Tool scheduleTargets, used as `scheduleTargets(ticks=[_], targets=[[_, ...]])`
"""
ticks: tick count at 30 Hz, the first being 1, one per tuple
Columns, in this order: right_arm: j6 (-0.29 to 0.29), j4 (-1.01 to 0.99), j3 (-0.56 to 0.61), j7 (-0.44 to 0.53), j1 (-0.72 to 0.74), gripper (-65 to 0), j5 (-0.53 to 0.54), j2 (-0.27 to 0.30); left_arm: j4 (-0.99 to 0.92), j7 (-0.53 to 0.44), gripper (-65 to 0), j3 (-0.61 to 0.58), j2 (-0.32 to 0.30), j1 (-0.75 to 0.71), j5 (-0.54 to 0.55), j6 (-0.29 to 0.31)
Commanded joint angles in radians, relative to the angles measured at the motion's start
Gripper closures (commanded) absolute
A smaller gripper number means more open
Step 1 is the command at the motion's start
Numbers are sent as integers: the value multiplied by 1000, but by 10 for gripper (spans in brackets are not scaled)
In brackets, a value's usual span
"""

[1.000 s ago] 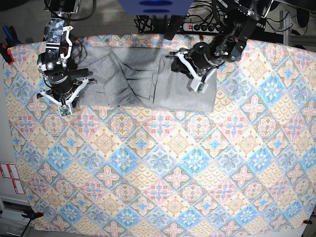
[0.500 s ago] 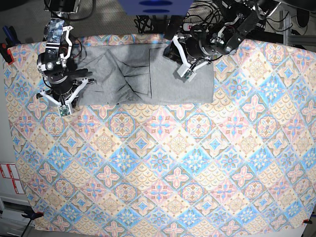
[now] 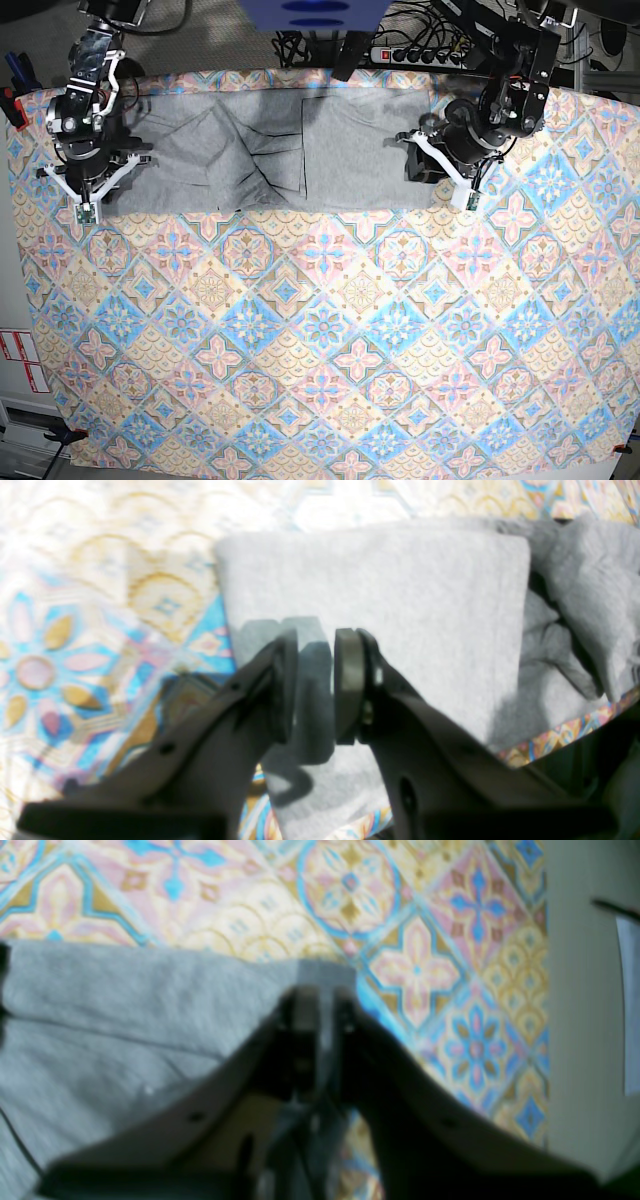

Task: Fold the T-shirt properly
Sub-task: 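Push the folded end with the left gripper toward the strip's middle, then grasp both ends of the folded strip with both grippers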

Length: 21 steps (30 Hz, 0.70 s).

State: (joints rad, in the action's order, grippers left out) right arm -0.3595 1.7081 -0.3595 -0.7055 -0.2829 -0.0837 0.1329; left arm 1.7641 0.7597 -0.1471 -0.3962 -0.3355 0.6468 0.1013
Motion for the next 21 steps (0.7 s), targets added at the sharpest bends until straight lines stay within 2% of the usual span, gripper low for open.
scheduleTargets(ticks=[1,5,7,10,13,16,18,21], targets=[[4,16,-5,-19,7,-153,2,9,15,-9,-115,10,-5,5,9,7],[4,16,-5,-125,11,-298,3,9,15,-10,-115,10,-5,5,9,7],[4,16,-3,-168,11,-327,3,17,15,-10,-115,8,-5,3,9,7],[4,-9,4,-204,12,-343,49,69,-10,-13,-115,5,-5,3,9,7],[4,-87,0,-228,14,-344,207,101,-28,-15,-115,5,-5,3,9,8],[4,-174,6,-233,30,-344,401,193,-28,-15,-115,4,-5,3,9,8],[4,-233,6,-231,34,-344,534,231,-28,-15,-115,5,-5,5,9,8],[4,-262,6,-230,34,-343,623,254,-28,-15,-115,4,-5,6,9,8]])
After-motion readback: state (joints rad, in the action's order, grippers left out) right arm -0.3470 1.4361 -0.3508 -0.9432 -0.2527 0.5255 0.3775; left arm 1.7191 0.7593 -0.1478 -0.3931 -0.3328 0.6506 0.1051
